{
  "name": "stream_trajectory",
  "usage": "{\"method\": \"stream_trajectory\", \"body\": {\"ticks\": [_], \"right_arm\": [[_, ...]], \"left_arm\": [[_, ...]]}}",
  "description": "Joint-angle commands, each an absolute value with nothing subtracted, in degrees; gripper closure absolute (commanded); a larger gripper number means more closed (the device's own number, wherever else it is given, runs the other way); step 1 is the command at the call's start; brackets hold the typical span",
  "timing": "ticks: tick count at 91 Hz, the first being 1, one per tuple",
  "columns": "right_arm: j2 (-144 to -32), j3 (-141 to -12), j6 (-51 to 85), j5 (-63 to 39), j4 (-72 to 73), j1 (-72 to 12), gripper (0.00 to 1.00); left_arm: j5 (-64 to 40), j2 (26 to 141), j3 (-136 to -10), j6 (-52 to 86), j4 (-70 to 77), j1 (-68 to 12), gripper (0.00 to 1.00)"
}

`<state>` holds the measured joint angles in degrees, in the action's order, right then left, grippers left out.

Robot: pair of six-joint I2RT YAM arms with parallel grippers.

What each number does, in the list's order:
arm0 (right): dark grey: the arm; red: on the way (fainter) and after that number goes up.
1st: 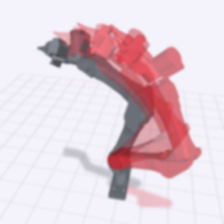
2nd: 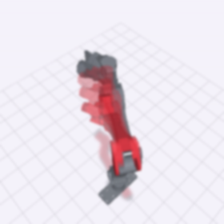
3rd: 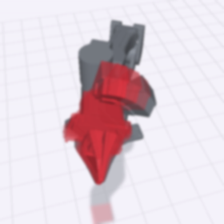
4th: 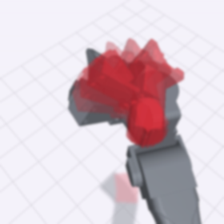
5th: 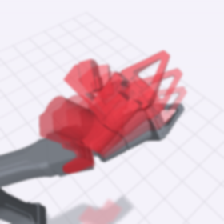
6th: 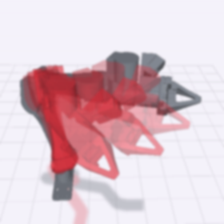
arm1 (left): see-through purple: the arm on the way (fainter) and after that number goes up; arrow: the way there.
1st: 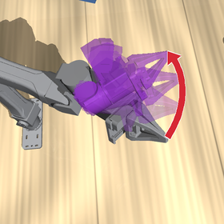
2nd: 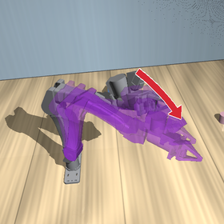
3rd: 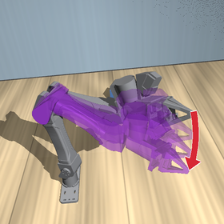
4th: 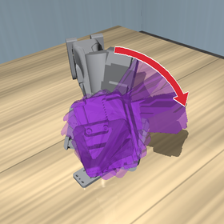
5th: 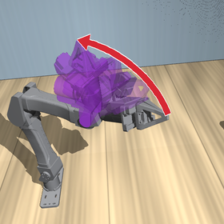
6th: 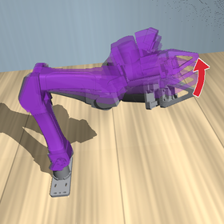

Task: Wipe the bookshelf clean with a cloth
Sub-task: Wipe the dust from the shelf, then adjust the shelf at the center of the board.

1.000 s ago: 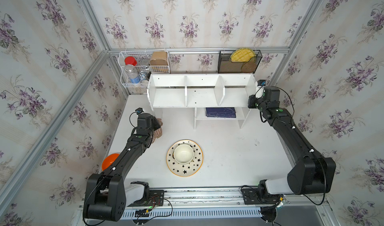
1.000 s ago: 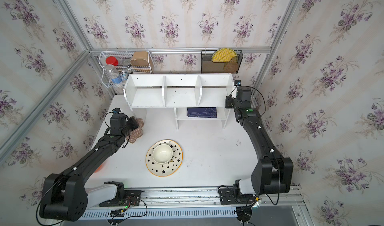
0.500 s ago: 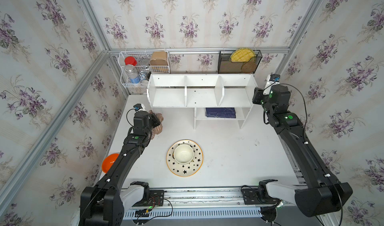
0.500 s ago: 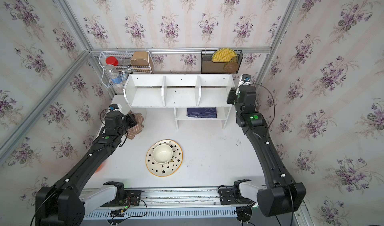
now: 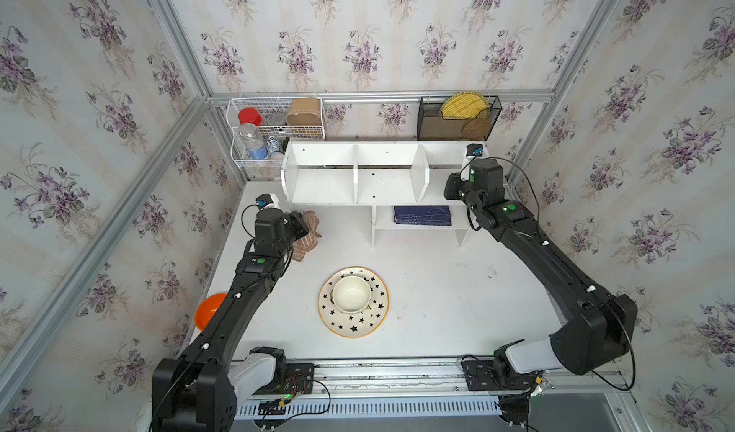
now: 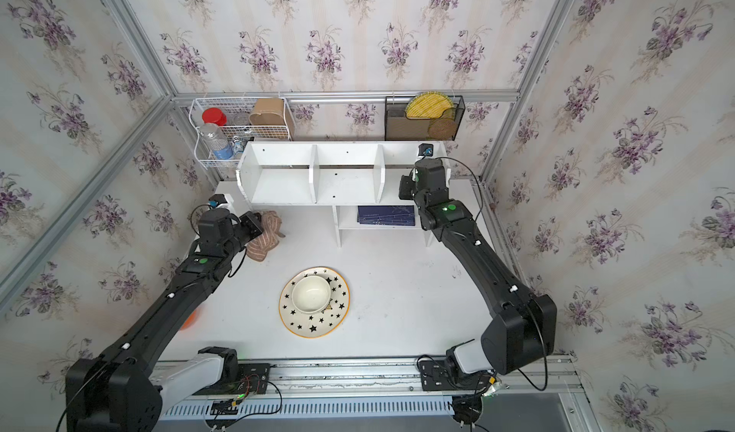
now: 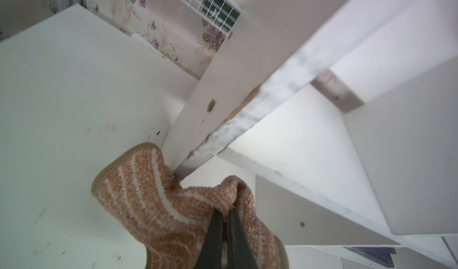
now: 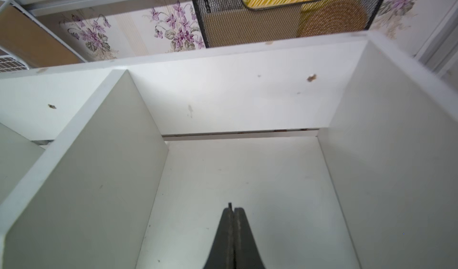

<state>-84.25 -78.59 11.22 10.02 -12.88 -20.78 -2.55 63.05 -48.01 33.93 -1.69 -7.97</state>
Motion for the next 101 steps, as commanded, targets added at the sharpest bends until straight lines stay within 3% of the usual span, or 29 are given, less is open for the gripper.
{"method": "stream_trajectory", "body": {"ticks": [1,43,65,101], "right_arm": [[-85.57,-79.34,12.78,6.75,-10.23,-21.24,0.99],[-88.42,-79.44,11.81,1.77,-9.06,-23.46,1.0],[-89.09,-79.53,11.21,0.67,-9.83,-24.08,1.0],[-88.32,-78.05,9.0,-0.37,-8.93,-24.72,1.0]], "left_arm": [[-4.69,61.1,-50.08,31.87,-6.19,-8.53,1.0],[-8.31,55.99,-62.26,29.29,-13.05,-12.03,1.0],[-10.66,61.47,-72.62,27.53,-12.09,-12.04,1.0],[-11.99,70.0,-79.11,27.43,-9.59,-12.46,1.0]]}}
